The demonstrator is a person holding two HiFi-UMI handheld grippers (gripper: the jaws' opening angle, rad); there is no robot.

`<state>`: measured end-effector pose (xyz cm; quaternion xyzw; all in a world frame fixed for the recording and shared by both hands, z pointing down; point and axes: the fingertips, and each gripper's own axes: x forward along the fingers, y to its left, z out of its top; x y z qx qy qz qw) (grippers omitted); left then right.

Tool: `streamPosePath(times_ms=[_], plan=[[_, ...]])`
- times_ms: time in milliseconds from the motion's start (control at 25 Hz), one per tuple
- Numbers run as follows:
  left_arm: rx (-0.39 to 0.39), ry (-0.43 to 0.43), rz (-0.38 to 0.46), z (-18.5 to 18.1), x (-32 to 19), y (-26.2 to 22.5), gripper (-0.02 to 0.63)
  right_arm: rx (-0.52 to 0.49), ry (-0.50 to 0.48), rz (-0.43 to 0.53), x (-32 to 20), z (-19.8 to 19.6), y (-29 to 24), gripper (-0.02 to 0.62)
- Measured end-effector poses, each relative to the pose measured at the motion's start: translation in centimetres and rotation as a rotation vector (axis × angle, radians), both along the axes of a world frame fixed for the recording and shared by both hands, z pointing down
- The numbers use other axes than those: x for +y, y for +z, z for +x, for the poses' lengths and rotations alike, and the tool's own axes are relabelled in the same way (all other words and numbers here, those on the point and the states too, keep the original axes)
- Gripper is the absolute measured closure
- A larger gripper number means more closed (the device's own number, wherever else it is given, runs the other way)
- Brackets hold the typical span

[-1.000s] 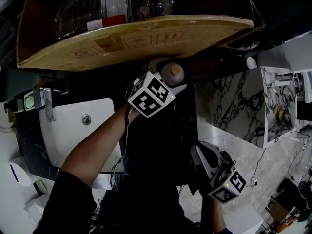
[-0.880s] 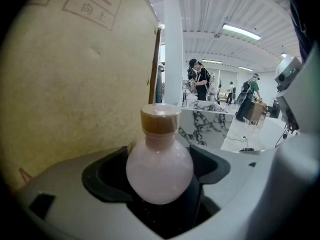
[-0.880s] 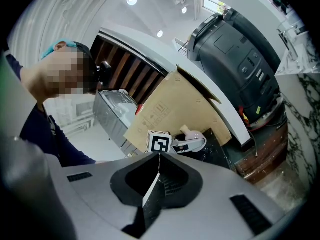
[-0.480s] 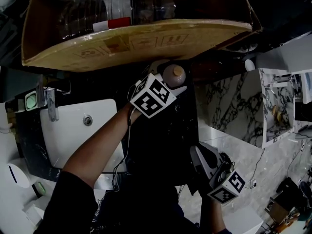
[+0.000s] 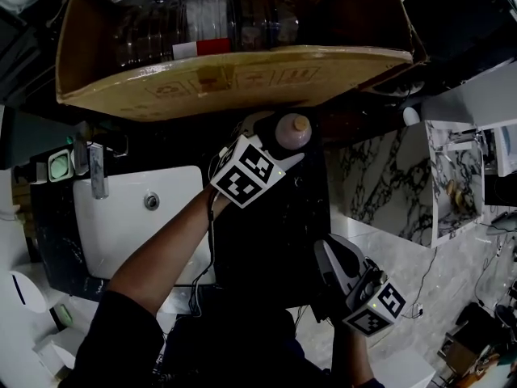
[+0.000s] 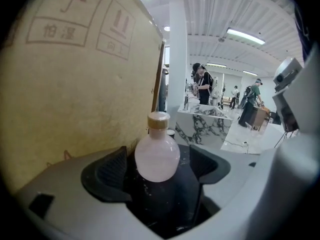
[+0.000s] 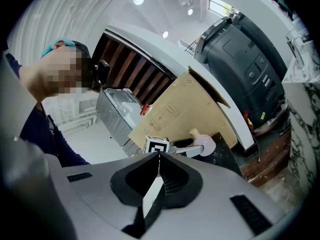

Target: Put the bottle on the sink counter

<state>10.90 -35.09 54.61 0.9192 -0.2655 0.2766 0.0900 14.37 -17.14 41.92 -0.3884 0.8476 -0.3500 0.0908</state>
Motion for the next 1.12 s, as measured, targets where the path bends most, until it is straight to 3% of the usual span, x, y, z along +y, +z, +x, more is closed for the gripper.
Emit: streamPosePath(times_ms=[560, 1120], plan=[[0.102, -0.087, -0.022, -4.8, 5.0, -3.9, 0.223, 0.023, -0.024, 0.084, 0.4, -2.8, -4.5, 0.568], [0.228, -0.048, 0.068, -8.1, 12.1, -12.4, 0.415, 0.051, -0.042, 0.178, 1.5, -6.5, -9.6, 0.568]])
